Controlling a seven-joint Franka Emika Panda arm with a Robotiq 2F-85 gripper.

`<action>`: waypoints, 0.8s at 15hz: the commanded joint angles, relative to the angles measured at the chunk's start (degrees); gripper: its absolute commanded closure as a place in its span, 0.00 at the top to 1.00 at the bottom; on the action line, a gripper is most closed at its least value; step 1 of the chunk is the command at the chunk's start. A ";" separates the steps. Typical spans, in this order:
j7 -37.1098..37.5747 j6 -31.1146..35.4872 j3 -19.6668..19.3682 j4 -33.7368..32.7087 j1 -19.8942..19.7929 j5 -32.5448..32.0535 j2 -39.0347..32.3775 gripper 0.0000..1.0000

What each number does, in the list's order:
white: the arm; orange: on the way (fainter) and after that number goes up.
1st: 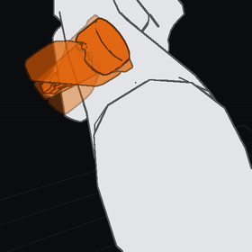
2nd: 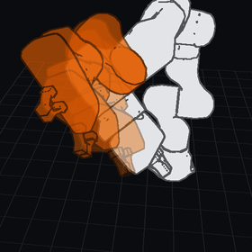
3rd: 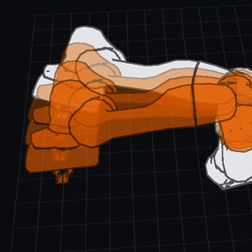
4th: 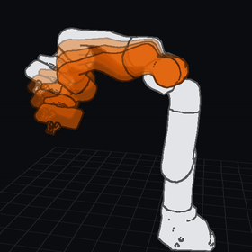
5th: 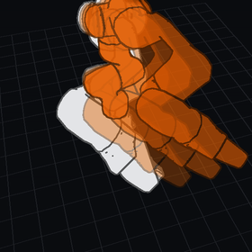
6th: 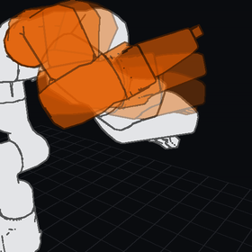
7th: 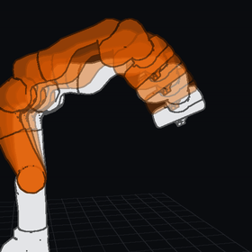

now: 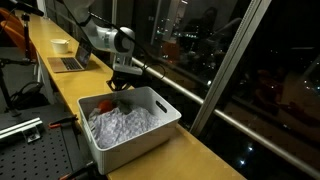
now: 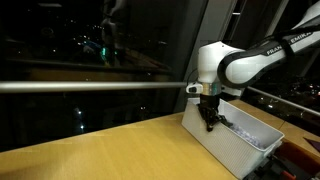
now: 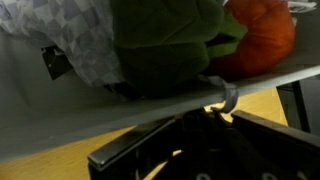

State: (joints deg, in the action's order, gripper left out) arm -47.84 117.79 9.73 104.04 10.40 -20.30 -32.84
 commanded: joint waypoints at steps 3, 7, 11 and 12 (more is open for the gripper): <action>-0.71 -3.51 -0.25 0.84 -0.05 -1.62 2.68 0.00; -0.28 -8.60 -0.11 1.37 0.32 -2.10 6.57 0.00; -0.52 -14.80 0.17 0.00 0.58 -2.30 10.20 0.00; -0.56 -16.49 0.24 -0.41 0.59 -2.36 11.26 0.00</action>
State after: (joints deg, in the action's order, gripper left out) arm -47.84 106.05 9.68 103.88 10.84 -21.20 -25.14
